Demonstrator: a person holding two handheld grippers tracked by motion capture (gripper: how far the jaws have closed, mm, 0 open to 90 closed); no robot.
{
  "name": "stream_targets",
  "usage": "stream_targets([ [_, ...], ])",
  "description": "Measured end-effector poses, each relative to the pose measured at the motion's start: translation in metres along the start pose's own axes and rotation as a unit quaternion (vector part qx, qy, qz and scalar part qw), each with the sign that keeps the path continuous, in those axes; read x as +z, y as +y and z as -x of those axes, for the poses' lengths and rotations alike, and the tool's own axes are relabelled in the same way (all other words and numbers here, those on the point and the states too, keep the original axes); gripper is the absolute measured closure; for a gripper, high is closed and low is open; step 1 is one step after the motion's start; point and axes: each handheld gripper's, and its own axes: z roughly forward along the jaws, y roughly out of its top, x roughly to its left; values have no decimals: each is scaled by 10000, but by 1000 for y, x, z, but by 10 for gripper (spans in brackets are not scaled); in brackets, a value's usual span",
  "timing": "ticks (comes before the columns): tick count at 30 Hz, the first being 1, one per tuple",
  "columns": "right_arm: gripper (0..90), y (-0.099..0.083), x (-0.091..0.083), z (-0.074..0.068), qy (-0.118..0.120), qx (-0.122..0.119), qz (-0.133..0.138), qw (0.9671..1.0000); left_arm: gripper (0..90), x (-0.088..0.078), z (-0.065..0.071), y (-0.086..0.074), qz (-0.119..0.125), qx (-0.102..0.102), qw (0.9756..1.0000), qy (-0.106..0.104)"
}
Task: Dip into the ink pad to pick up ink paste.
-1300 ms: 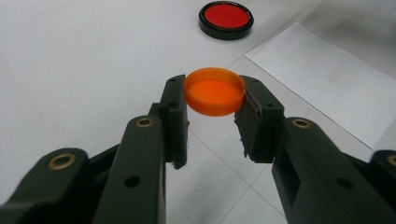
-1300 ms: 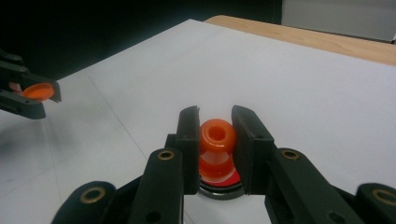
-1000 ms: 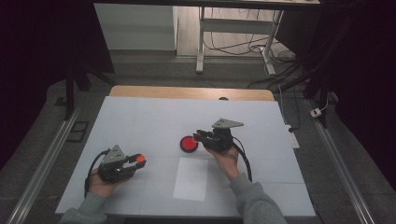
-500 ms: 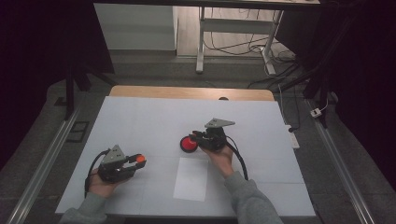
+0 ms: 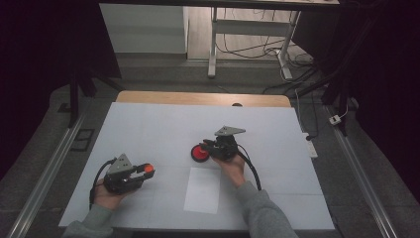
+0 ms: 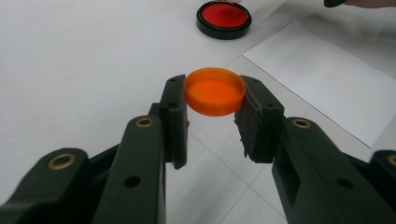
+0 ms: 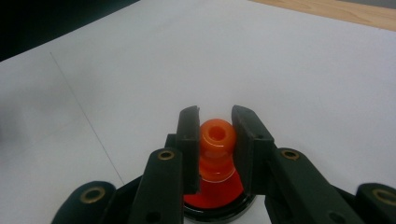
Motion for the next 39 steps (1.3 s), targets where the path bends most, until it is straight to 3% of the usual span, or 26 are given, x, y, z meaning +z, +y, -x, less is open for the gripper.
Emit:
stream_targets([
  [25,724,-1,10,-1,-165,-180,-166,9996,645,-2,-1,0,18,-15,10000,-17],
  [35,724,-4,13,-3,-262,-350,-262,9987,646,-1,-1,0,12,-13,10000,-25],
  [39,726,-3,14,-7,-374,-526,-343,9973,645,-1,-1,0,4,-10,10000,-28],
])
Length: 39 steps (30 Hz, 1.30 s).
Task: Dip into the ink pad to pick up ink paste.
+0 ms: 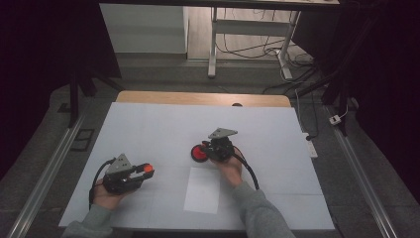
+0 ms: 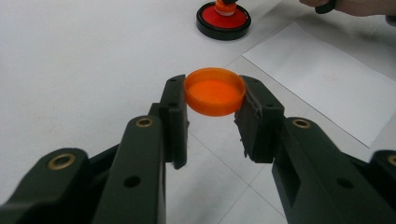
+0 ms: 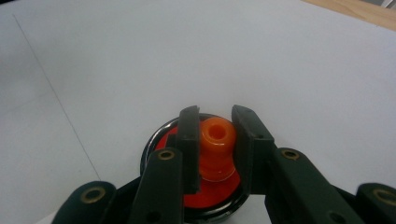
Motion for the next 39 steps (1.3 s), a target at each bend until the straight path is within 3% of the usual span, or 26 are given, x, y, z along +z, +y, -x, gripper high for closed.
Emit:
stream_targets([
  [8,729,1,0,-3,-66,-95,-50,9999,645,0,1,0,-6,0,10000,-16],
  [29,731,-2,0,-4,-116,-66,-1,9999,645,0,1,0,-8,6,10000,-4],
  [39,725,-1,0,-1,-27,76,37,10000,644,0,0,0,11,-9,10000,11],
])
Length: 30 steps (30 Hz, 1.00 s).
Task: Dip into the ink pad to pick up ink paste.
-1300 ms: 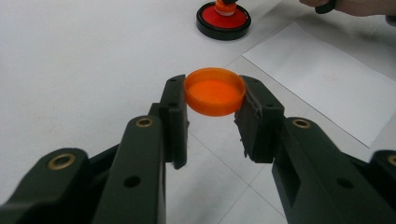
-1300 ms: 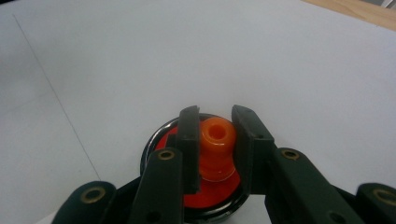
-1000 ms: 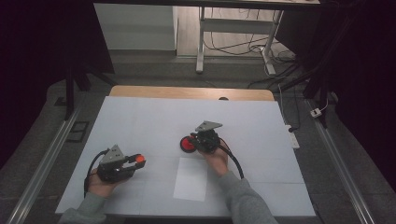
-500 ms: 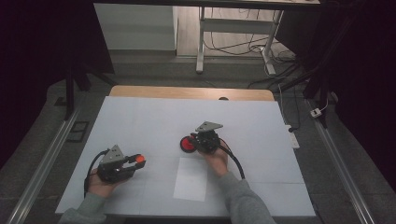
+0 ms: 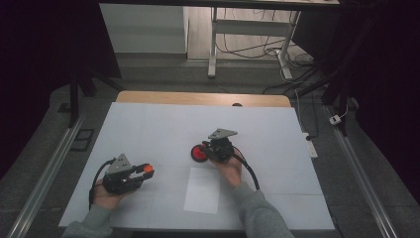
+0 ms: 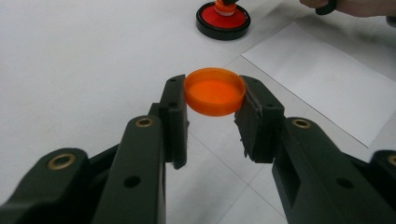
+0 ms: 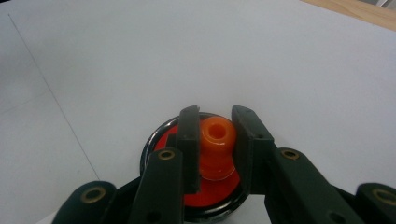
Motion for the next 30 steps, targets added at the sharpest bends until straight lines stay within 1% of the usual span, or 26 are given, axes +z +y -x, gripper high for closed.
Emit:
stream_targets([
  [2,725,-1,-1,2,31,115,101,9999,644,0,0,0,5,-3,10000,8],
  [4,726,1,-6,5,27,283,304,9991,644,-1,-1,-1,10,-17,10000,2],
  [8,726,4,-12,8,59,330,455,9984,644,-1,-1,-1,14,-20,10000,5],
  [12,726,4,-14,7,117,276,403,9987,644,-1,-1,-1,21,-18,10000,17],
  [18,725,7,-15,3,208,202,431,9987,644,-1,-1,-1,24,-26,10000,25],
  [23,726,8,-15,2,195,174,385,9989,644,-1,-1,-1,20,-17,10000,14],
  [30,725,5,-8,0,158,108,251,9995,644,-1,-1,-1,14,-15,10000,25],
])
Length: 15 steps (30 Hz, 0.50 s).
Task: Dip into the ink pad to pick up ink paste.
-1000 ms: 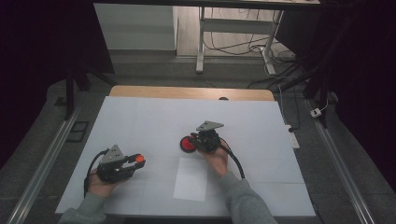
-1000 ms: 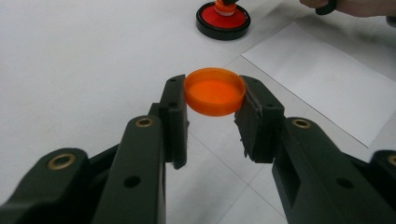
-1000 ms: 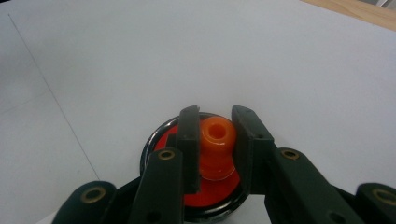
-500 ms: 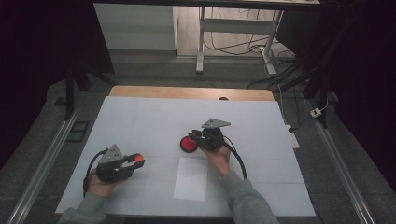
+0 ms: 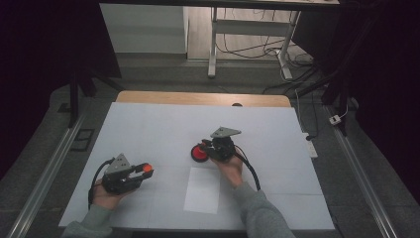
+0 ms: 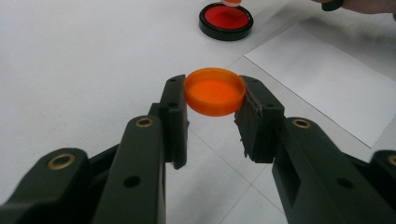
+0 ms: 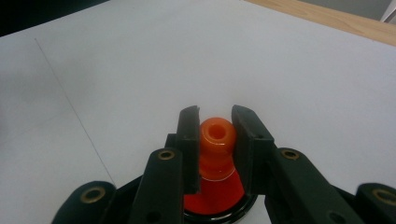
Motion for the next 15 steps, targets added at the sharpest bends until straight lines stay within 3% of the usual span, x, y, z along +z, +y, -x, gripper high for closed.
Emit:
stream_targets([
  [9,725,-2,4,0,23,-19,-63,10000,644,0,0,0,-13,-2,10000,-20],
  [15,725,-5,7,-2,-18,-122,-261,9996,644,0,0,0,-14,-5,10000,-19],
])
